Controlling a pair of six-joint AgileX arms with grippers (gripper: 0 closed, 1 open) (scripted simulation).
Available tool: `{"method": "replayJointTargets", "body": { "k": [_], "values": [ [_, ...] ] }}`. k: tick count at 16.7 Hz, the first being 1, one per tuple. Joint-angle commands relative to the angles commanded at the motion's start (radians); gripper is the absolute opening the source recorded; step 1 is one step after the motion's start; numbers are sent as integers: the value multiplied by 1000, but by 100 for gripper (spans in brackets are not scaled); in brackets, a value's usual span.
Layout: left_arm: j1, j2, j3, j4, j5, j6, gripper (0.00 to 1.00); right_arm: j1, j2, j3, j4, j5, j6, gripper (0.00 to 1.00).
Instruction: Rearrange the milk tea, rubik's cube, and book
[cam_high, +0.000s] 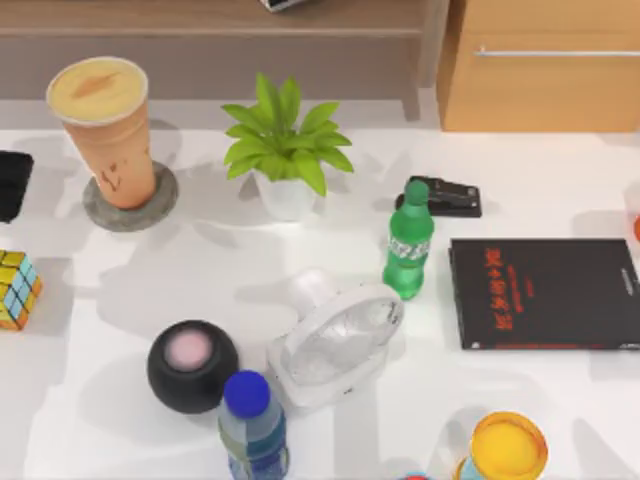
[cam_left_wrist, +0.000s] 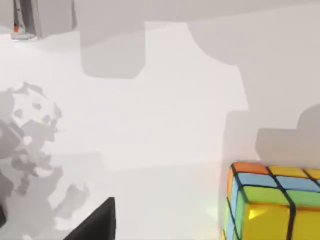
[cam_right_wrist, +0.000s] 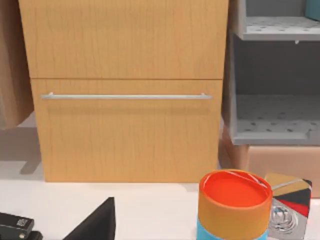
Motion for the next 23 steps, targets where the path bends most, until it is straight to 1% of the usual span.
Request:
{"method": "replayJointTargets", "body": {
  "k": [2,4,7,14,19,23],
  "values": [
    [-10,23,39,-130,10,11,100,0,0,0,0,0,0,100],
    [-19,38,69,-221,18,19,100,0,0,0,0,0,0,100],
    [-27,49,91,-284,24,24,100,0,0,0,0,0,0,100],
    [-25,52,72,-264,24,26,100,0,0,0,0,0,0,100],
    [-26,103,-36,-94,24,26,100,0,0,0,0,0,0,100],
    [-26,119,-64,-59,24,27,100,0,0,0,0,0,0,100]
  ]
}}
